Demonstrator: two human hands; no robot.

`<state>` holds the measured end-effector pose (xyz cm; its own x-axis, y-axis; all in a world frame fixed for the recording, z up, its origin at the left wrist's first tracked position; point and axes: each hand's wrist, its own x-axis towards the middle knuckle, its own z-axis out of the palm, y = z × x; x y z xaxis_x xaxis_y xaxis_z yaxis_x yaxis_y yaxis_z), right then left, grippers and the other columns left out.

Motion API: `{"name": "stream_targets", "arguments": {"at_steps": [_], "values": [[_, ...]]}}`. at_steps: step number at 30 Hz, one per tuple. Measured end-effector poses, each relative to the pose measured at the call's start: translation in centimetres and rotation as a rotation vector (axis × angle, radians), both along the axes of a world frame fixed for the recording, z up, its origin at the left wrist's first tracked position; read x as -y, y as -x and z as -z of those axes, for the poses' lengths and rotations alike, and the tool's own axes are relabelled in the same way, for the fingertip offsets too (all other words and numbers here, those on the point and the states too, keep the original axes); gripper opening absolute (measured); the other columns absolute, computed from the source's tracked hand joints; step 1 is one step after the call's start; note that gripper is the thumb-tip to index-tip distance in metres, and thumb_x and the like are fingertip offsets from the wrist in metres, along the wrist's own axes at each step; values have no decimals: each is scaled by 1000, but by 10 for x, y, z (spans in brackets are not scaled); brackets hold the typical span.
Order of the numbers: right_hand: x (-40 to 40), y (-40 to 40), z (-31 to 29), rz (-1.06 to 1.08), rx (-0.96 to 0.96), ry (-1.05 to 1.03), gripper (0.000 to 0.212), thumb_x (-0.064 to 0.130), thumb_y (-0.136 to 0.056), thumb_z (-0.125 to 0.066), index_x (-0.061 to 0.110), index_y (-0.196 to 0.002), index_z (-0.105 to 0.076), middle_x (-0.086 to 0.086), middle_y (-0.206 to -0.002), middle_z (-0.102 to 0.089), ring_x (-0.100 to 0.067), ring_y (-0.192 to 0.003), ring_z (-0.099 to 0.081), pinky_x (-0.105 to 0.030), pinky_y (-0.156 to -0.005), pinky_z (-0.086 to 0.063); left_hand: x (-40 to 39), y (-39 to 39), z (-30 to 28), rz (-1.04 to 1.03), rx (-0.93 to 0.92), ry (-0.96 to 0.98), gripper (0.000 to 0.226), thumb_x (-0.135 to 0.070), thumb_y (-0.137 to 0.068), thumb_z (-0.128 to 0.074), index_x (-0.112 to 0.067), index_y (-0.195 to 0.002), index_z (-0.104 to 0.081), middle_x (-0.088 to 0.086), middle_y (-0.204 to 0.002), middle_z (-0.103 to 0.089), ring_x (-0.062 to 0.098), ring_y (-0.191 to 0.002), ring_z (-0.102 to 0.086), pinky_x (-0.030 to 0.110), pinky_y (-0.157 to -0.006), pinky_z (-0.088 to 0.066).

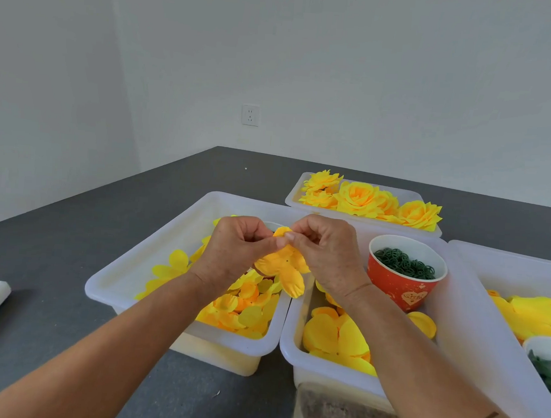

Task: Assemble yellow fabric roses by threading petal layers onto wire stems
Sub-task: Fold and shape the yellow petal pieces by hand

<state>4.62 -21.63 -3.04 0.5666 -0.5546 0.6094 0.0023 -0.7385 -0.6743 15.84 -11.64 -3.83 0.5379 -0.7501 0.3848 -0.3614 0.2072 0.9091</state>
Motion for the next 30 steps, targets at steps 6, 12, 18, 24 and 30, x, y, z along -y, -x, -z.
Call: {"name": "stream_targets", "arguments": {"at_steps": [6, 12, 18, 24, 30], "values": [[0, -3, 1, 31, 29, 55, 3, 1, -78, -70, -1, -78, -73, -10, -69, -69, -16, -62, -59, -24, -60, -47, -1, 0, -4, 89, -172, -36, 22, -17, -93, -54, -3, -100, -69, 4, -69, -68, 10, -56, -61, 20, -50, -47], [0, -3, 3, 61, 26, 224, 4, 4, -77, -71, 2, -74, -69, -9, -67, -67, -25, -63, -60, -41, -62, -50, 0, 0, -6, 126, -300, -46, 18, -11, -93, -53, 2, -97, -66, 2, -62, -66, 11, -49, -60, 20, -45, -47], [-6, 0, -5, 59, -6, 569, 6, -1, -69, -71, -2, -66, -65, -14, -71, -62, -32, -66, -59, -38, -56, -51, 0, -3, -7, 195, -405, -76, 28, -20, -95, -49, 3, -96, -63, 8, -68, -66, 14, -55, -63, 24, -49, -52], [-8, -1, -5, 27, -21, 607, 8, -1, -78, -62, -2, -70, -61, -14, -65, -59, -31, -59, -55, -39, -51, -47, -1, -8, -8, 267, -540, -56, 25, -18, -93, -48, 1, -93, -64, 10, -71, -68, 17, -59, -66, 27, -53, -56], [-6, -4, 1, 35, -48, 373, 6, 1, -87, -58, 0, -82, -56, -9, -66, -57, -29, -60, -54, -35, -56, -41, -2, -9, -10, 248, -583, -91, 14, 2, -88, -52, -1, -88, -65, 11, -72, -69, 18, -60, -67, 27, -53, -56]]}}
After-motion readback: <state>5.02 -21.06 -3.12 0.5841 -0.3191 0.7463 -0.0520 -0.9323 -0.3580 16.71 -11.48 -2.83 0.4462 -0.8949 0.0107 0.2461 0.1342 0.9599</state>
